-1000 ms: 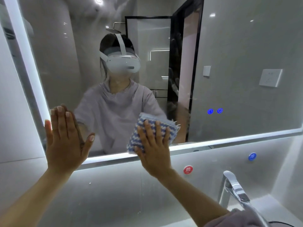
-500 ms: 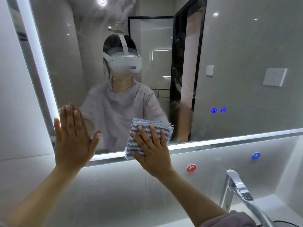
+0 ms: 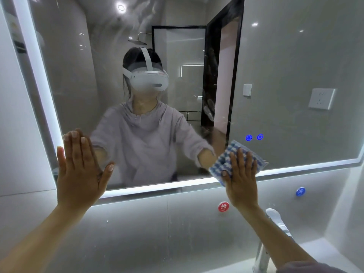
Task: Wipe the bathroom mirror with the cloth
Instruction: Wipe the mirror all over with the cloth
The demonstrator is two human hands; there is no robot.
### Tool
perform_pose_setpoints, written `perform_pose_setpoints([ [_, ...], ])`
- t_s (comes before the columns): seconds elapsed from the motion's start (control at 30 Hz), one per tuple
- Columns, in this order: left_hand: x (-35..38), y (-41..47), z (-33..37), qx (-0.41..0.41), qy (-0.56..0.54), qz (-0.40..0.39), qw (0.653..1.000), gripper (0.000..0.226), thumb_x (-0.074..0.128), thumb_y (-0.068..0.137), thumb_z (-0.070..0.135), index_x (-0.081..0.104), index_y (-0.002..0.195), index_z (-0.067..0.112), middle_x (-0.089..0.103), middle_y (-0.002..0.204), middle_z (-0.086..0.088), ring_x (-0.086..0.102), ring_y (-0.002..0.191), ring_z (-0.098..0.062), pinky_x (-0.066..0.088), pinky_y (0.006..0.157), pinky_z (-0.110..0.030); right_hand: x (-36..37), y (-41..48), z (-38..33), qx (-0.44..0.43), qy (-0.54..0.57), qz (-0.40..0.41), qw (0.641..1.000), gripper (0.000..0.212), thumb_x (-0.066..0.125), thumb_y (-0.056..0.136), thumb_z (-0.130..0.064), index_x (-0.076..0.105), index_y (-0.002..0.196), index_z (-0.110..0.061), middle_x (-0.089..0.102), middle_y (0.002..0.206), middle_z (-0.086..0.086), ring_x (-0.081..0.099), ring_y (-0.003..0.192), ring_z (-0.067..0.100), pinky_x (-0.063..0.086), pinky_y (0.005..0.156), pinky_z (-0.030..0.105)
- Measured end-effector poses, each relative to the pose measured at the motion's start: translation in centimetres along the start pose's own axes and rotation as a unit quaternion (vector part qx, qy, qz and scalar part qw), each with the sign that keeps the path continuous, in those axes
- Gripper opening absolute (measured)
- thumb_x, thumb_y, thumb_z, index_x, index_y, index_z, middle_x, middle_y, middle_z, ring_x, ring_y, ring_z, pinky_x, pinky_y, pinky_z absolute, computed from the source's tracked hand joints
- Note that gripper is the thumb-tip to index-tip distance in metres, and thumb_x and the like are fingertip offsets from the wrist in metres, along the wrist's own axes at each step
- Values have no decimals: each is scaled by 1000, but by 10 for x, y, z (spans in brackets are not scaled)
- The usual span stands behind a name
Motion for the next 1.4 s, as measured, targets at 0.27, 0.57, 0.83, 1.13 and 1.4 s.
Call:
perform_pose_setpoints([
  [0.27, 4, -1, -2, 6, 7, 5, 1000, 81, 20, 98, 54, -2, 150, -4, -11, 160, -18, 2, 148, -40, 2, 121, -50, -10, -1, 29, 217, 56, 4, 975, 65, 17, 96, -45, 1, 149, -10, 8, 159, 15, 7, 147, 36, 7, 119, 51],
  [0.57, 6, -2, -3, -2, 6, 2, 1000, 82, 21, 97, 54, -1, 150, -5, -9, 160, -18, 2, 148, -40, 1, 121, -50, 2, -2, -20, 203, 77, 24, 976, 66, 16, 99, -46, 5, 148, -3, 8, 156, 22, 13, 142, 48, 13, 115, 60],
  [0.83, 7, -2, -4, -8, 15, -22, 1000, 83, 21, 97, 54, 2, 150, -7, -5, 160, -21, -1, 148, -39, 1, 121, -51, 26, -10, -120, -61, 41, -8, 997, 70, 29, 99, -44, -7, 153, -18, -14, 161, 4, -1, 146, 40, -2, 119, 52],
  [1.13, 5, 0, -3, -12, 14, -23, 1000, 83, 17, 97, 58, -1, 151, -2, -6, 160, -19, -1, 149, -37, 0, 121, -48, 28, 12, -169, -293, -56, 2, 954, 67, 36, 98, -47, 6, 154, -25, 1, 162, -5, 1, 149, 23, -2, 120, 45],
  [1.4, 4, -1, -3, -10, 29, -32, 999, 84, 16, 98, 57, 3, 150, -7, -5, 159, -21, -1, 148, -38, 0, 121, -48, 17, 20, -121, -236, -51, 2, 970, 59, 25, 101, -50, 13, 153, -27, 10, 161, -5, 6, 149, 23, 2, 121, 45],
])
Point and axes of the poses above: each hand's wrist, its own y-axis towards the middle knuckle, its own x-axis out of the palm, z = x × y, the point moved 2 cm from there along y, towards the middle knuckle
